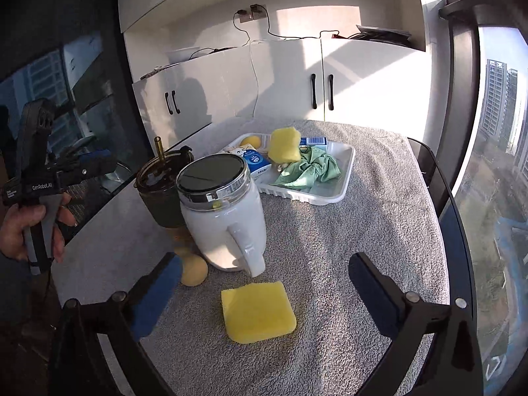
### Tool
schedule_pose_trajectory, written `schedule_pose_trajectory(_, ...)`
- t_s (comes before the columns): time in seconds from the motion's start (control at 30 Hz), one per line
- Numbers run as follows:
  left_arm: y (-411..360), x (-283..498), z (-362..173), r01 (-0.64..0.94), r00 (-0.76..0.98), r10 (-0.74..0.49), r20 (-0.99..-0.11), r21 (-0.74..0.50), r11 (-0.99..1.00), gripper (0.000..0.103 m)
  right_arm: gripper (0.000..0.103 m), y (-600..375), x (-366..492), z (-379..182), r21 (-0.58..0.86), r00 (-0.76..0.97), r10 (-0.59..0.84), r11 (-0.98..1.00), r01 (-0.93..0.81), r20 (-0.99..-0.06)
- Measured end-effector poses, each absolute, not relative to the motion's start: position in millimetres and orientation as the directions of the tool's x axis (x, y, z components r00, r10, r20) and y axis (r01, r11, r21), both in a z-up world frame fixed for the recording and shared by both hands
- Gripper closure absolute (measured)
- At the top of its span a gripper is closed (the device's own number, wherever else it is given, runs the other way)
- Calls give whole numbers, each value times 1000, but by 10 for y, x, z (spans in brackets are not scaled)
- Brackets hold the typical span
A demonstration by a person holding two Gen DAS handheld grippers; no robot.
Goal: Organize soft objects
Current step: 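Move both tools back to the remaining sponges beside the mug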
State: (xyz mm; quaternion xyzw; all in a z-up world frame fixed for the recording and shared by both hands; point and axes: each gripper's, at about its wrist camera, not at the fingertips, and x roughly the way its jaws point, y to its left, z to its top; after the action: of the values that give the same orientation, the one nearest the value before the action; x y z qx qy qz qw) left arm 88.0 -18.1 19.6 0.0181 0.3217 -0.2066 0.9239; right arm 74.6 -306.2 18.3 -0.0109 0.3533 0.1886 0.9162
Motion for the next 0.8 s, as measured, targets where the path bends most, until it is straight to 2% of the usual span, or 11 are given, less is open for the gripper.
schedule_pose_trajectory(0.13, -527, 680, -187, 426, 637, -382, -670, -108, 898, 0, 0, -2902, 583, -185, 51, 637, 300, 924, -378, -710)
schedule_pose_trajectory(0.27, -774, 709, -388, 412, 621, -346, -703, -83, 908, 0, 0, -2842, 569, -346, 14, 627, 275, 922, -388, -728)
schedule_pose_trajectory(0.4, -922, 774, -466, 398, 629, -318, -709, -58, 916, 0, 0, -2832, 642, -418, 2, 619, 261, 923, -386, -741)
schedule_pose_trajectory(0.8, -994, 942, -634, 369, 609, -310, -730, -85, 926, 0, 0, -2913, 734, -543, 23, 602, 255, 931, -365, -757)
